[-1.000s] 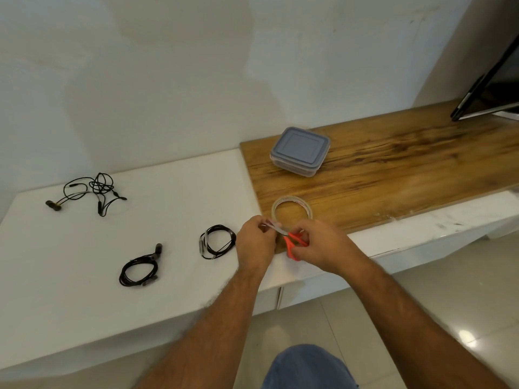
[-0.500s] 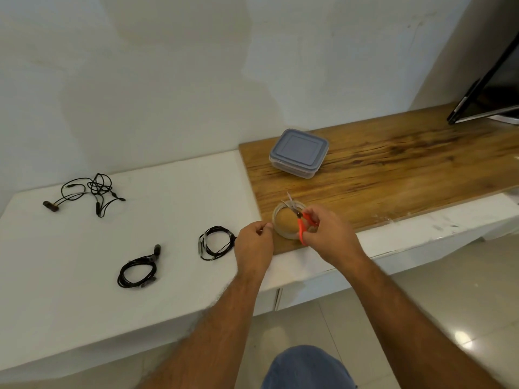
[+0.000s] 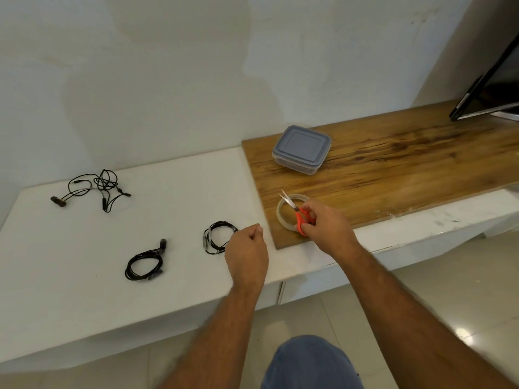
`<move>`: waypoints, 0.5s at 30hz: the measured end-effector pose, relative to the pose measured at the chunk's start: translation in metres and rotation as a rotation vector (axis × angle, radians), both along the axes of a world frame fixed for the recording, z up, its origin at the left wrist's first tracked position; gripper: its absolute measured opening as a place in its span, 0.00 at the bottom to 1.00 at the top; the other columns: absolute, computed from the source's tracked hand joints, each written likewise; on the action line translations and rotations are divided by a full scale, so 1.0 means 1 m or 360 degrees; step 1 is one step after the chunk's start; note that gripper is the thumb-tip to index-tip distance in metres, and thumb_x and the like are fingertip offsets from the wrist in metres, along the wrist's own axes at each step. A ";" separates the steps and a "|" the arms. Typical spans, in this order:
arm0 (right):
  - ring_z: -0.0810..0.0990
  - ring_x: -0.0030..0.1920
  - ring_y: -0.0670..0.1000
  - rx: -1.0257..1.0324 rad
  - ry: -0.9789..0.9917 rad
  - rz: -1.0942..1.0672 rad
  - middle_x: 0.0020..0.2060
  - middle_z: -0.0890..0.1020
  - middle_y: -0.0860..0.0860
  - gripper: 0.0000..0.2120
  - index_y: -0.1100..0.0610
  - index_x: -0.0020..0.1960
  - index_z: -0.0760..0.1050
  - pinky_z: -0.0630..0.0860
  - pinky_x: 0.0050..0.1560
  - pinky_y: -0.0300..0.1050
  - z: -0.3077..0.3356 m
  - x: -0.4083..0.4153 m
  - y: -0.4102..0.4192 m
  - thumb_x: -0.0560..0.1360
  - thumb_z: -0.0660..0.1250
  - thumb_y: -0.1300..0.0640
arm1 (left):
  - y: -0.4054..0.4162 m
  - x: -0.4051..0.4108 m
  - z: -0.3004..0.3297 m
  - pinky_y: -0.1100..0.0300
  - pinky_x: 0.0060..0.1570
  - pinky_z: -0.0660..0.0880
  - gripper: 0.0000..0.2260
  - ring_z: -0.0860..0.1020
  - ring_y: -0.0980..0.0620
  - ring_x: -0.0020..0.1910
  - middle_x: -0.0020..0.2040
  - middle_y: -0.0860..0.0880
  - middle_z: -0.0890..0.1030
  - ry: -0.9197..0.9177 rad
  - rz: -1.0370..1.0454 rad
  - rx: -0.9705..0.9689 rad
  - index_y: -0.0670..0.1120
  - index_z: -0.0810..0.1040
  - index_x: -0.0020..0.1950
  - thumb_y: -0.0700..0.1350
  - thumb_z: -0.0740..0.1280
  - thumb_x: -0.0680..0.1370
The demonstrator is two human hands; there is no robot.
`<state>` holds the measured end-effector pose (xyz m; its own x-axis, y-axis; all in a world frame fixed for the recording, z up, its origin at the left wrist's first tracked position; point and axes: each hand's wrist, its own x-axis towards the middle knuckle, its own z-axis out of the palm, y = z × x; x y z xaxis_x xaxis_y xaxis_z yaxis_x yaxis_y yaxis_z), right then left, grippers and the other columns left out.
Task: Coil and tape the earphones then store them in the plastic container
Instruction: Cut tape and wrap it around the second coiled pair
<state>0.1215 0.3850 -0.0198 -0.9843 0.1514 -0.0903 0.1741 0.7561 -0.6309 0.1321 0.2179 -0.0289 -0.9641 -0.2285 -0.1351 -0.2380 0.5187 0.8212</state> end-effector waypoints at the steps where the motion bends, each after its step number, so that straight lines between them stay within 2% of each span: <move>1: 0.75 0.42 0.43 0.0007 0.0001 0.0004 0.41 0.77 0.42 0.15 0.48 0.58 0.77 0.70 0.39 0.38 0.001 0.000 -0.002 0.73 0.74 0.53 | -0.002 0.003 0.000 0.61 0.39 0.66 0.12 0.69 0.58 0.34 0.33 0.56 0.76 0.0002 0.0016 -0.0004 0.47 0.83 0.46 0.45 0.61 0.82; 2: 0.76 0.43 0.44 0.0016 0.0000 0.0011 0.42 0.78 0.43 0.16 0.49 0.58 0.77 0.70 0.40 0.38 0.002 0.001 -0.003 0.72 0.74 0.53 | -0.004 0.006 0.001 0.62 0.40 0.65 0.12 0.70 0.58 0.36 0.38 0.54 0.79 0.0004 0.0026 -0.0014 0.45 0.84 0.51 0.46 0.61 0.82; 4: 0.76 0.45 0.45 0.0028 -0.0008 0.0009 0.43 0.78 0.44 0.16 0.50 0.58 0.77 0.69 0.39 0.38 0.004 0.002 -0.008 0.72 0.74 0.52 | -0.008 0.011 0.001 0.64 0.42 0.64 0.13 0.71 0.57 0.40 0.41 0.53 0.78 0.0004 0.0037 -0.0017 0.43 0.83 0.55 0.46 0.60 0.82; 7: 0.76 0.45 0.46 0.0057 -0.0023 -0.0022 0.43 0.77 0.45 0.16 0.51 0.58 0.77 0.70 0.39 0.39 0.006 0.002 -0.015 0.72 0.74 0.51 | -0.010 0.016 0.003 0.63 0.42 0.64 0.12 0.69 0.57 0.35 0.36 0.56 0.76 0.0009 0.0047 0.0023 0.45 0.83 0.48 0.46 0.61 0.82; 10: 0.77 0.46 0.47 0.0071 -0.0013 -0.0076 0.45 0.79 0.46 0.16 0.51 0.57 0.77 0.72 0.43 0.41 0.004 0.001 -0.021 0.71 0.75 0.50 | -0.014 0.019 0.007 0.62 0.34 0.64 0.17 0.68 0.56 0.34 0.30 0.59 0.68 -0.0023 0.0048 -0.0026 0.54 0.72 0.33 0.46 0.61 0.82; 12: 0.78 0.45 0.47 0.0053 -0.0005 -0.0082 0.44 0.80 0.46 0.15 0.51 0.56 0.78 0.73 0.43 0.42 0.002 0.000 -0.023 0.71 0.75 0.50 | -0.017 0.020 0.004 0.60 0.36 0.67 0.17 0.70 0.52 0.36 0.30 0.56 0.71 -0.0041 0.0042 -0.0060 0.53 0.68 0.32 0.47 0.60 0.82; 15: 0.80 0.46 0.47 -0.0185 0.0016 -0.0159 0.42 0.82 0.44 0.14 0.49 0.55 0.79 0.77 0.45 0.44 -0.002 0.001 -0.022 0.71 0.75 0.52 | -0.019 0.019 0.001 0.57 0.38 0.70 0.15 0.73 0.49 0.35 0.33 0.48 0.77 -0.0028 0.0057 -0.0040 0.47 0.75 0.36 0.47 0.60 0.82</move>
